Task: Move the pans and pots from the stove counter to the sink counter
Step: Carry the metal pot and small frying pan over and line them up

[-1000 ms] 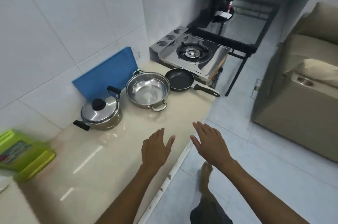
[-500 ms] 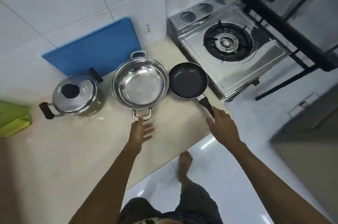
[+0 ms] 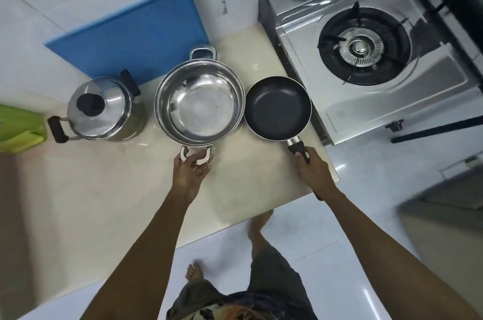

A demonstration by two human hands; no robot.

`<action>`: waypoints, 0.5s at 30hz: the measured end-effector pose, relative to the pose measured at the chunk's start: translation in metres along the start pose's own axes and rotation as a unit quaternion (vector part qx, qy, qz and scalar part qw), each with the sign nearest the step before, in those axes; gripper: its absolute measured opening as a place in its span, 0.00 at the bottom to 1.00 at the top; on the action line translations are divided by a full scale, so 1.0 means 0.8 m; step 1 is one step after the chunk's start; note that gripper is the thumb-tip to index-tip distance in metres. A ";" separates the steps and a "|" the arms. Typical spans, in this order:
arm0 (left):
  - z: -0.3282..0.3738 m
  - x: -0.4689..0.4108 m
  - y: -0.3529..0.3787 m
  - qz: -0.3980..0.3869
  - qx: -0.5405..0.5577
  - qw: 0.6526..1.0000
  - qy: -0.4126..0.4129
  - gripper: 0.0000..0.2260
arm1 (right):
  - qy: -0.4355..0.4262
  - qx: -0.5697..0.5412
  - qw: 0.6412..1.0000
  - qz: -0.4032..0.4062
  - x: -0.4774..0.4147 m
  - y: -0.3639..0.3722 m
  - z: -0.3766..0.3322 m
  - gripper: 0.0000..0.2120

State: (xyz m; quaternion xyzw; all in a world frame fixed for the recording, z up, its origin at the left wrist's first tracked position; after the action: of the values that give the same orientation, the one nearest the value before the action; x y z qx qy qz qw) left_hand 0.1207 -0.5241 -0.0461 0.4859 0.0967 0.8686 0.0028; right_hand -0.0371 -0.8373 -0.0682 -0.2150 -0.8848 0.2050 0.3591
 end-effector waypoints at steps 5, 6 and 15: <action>-0.003 -0.009 -0.002 -0.005 0.039 0.999 0.001 0.16 | -0.018 -0.087 0.996 -0.007 0.000 0.004 -0.001 0.12; -0.004 -0.007 -0.001 -0.009 0.048 0.999 -0.002 0.17 | -0.014 -0.101 0.995 -0.004 0.001 0.005 0.001 0.10; -0.043 0.030 -0.012 -0.019 0.130 0.991 -0.019 0.23 | -0.018 -0.111 0.991 0.069 0.023 0.016 0.003 0.10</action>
State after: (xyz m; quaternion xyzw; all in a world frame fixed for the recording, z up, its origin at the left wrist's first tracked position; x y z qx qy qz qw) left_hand 0.0784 -0.5179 -0.0453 0.4967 0.2184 0.8389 -0.0422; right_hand -0.0478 -0.8174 -0.0668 -0.3104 -0.8914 0.1338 0.3018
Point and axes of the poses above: each hand's wrist, its own x-axis away from the middle knuckle, its own y-axis out of the palm, z = x × y, the point moved 6 cm from there along -x, towards the middle knuckle, and after that the axes turned 5 degrees about -y, right-handed, at the moved point
